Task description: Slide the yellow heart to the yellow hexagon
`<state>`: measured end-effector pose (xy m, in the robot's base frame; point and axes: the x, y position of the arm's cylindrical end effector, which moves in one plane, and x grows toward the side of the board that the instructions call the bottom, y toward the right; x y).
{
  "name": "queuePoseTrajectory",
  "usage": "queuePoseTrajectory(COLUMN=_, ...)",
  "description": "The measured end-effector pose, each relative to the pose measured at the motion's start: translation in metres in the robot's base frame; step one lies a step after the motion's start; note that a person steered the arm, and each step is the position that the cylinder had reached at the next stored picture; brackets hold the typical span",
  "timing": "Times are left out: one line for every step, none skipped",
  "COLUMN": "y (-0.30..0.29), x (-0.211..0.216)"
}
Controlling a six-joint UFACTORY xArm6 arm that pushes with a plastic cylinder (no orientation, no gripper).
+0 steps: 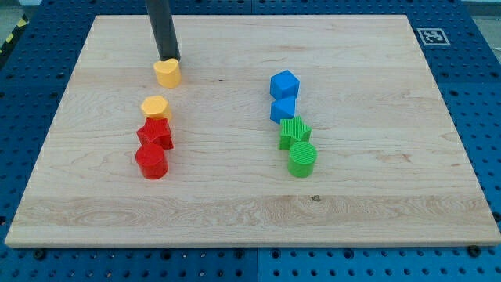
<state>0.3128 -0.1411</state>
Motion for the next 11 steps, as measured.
queuePoseTrajectory(y=-0.003, x=0.008)
queuePoseTrajectory(y=-0.003, x=0.019)
queuePoseTrajectory(y=-0.001, x=0.020)
queuePoseTrajectory(y=0.011, x=0.018)
queuePoseTrajectory(y=0.017, x=0.018)
queuePoseTrajectory(y=0.022, x=0.018)
queuePoseTrajectory(y=0.022, x=0.021)
queuePoseTrajectory(y=0.022, x=0.034)
queuePoseTrajectory(y=0.022, x=0.045)
queuePoseTrajectory(y=0.022, x=0.046)
queuePoseTrajectory(y=0.014, x=0.052)
